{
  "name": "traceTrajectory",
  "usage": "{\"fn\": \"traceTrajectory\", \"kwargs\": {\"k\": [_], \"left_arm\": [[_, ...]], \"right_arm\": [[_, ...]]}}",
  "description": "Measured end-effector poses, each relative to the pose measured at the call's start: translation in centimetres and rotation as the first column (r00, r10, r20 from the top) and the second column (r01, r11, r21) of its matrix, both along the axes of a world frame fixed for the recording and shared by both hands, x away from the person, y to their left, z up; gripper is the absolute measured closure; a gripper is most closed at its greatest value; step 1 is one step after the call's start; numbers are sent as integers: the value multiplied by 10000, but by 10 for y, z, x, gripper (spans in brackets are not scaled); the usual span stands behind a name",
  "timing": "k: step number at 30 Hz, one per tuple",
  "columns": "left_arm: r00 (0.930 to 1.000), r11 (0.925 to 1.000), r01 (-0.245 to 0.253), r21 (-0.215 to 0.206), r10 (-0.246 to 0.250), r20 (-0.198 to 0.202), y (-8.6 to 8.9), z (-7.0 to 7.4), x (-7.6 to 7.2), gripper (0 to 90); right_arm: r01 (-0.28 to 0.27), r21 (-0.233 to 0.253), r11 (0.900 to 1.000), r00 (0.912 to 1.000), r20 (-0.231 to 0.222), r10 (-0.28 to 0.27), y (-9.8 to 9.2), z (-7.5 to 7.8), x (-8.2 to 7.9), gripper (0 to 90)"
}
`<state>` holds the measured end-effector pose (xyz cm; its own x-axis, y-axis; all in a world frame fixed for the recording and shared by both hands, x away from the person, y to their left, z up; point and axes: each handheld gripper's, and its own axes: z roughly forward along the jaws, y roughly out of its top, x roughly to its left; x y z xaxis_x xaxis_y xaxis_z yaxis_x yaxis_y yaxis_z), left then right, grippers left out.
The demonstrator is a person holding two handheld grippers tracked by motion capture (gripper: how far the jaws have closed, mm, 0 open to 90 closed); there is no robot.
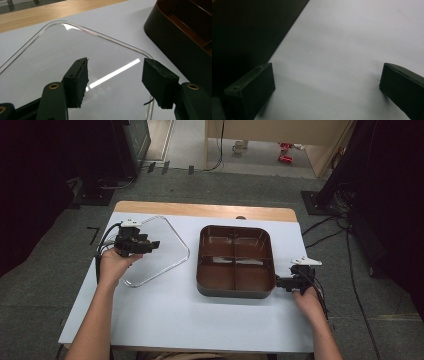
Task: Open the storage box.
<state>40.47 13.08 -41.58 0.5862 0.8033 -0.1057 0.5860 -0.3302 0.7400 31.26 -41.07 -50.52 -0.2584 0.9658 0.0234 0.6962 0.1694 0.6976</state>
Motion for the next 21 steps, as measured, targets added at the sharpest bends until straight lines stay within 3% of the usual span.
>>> {"fn": "traceTrajectory", "kwargs": {"k": [8, 11, 15, 21], "left_arm": [[9993, 9989, 375, -292, -373, 80, -12, -2, -18, 341], [9969, 9972, 730, -184, -725, 293, -19, -6, -29, 301], [9947, 9945, 1005, -280, -998, 265, -27, -12, -41, 270], [9901, 9909, 1346, -95, -1341, 411, -37, -20, -59, 242]], "right_arm": [[0, -1, 10000, 10000, -2, 0, 0, 0, 0, 0], [0, -1, 10000, 10000, -1, 0, 0, 0, 0, 0], [2, 2, 10000, 10000, -4, -2, 0, 0, 0, 0], [4, 2, 10000, 10000, -5, -4, 0, 0, 0, 0]]}}
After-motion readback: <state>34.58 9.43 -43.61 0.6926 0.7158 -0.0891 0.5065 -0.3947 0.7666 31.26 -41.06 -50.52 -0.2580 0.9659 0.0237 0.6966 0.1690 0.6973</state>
